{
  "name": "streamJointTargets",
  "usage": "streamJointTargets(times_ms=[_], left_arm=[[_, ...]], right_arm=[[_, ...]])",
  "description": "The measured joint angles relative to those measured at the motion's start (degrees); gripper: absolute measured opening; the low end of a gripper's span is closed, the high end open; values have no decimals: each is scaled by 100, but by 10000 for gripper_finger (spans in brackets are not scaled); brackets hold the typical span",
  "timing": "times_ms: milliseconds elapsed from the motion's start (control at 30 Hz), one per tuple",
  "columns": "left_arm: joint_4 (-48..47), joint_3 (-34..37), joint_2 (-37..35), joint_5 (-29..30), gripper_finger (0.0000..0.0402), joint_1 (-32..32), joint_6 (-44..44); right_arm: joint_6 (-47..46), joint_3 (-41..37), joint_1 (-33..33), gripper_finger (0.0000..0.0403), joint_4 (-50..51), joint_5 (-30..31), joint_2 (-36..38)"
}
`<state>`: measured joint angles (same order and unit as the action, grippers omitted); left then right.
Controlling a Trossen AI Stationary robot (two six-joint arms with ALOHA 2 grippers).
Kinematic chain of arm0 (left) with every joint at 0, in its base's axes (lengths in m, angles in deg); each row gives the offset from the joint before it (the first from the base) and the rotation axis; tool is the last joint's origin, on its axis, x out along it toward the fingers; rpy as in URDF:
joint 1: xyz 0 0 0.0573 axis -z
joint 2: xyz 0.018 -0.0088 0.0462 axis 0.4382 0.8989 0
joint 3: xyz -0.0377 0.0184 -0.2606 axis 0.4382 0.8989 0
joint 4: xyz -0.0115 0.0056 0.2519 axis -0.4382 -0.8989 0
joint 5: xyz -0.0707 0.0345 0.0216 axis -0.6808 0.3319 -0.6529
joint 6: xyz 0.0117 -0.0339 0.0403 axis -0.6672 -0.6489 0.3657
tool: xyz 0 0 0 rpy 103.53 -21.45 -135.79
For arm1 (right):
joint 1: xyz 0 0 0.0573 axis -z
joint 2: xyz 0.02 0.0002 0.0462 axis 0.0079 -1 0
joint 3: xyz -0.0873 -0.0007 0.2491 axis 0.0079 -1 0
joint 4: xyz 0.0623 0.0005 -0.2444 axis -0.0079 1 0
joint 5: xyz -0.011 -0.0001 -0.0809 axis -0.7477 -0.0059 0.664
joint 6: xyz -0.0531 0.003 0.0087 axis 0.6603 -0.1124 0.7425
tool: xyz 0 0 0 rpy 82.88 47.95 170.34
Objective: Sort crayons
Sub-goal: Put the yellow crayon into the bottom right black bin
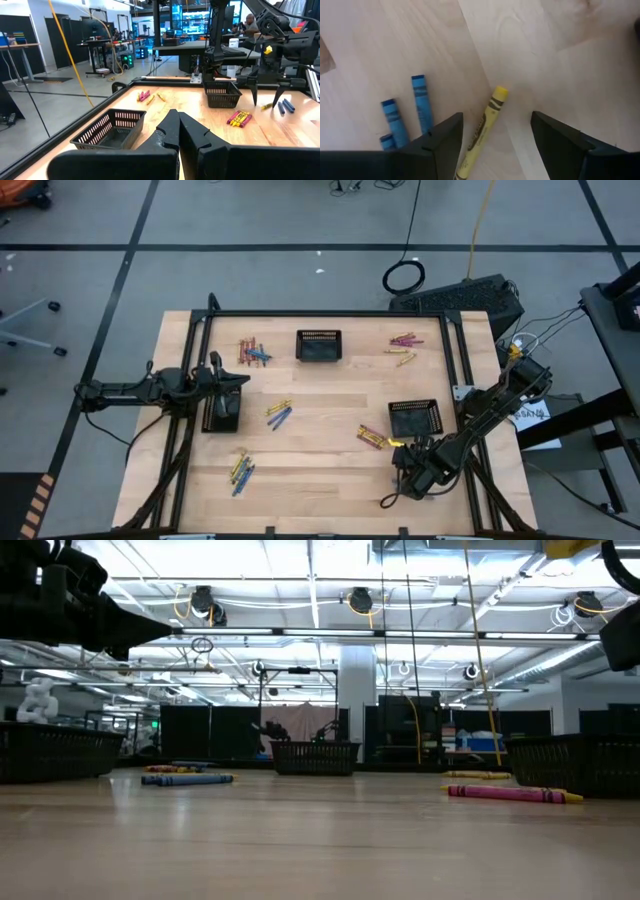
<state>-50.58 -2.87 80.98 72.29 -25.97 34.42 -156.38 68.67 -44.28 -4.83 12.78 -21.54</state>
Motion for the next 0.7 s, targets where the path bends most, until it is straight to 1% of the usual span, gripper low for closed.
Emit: streamJointTargets(times_ms=[100,233,367,633,700], left_arm=[[1,0,2,-1,0,0,0],[1,0,0,1,0,-1,0],[1,1,1,1,0,-1,0],[1,2,0,1,0,1,0],[1,1,2,-1,0,-1,2]], right_arm=[[-203,4,0,213,117,-35,0],[-379,4,-2,182,157,-103,0],[-409,0,-2,134,175,-105,-2],[-420,-2,-2,21,200,-142,-2],[-441,-2,-4,7,197,-140,0]])
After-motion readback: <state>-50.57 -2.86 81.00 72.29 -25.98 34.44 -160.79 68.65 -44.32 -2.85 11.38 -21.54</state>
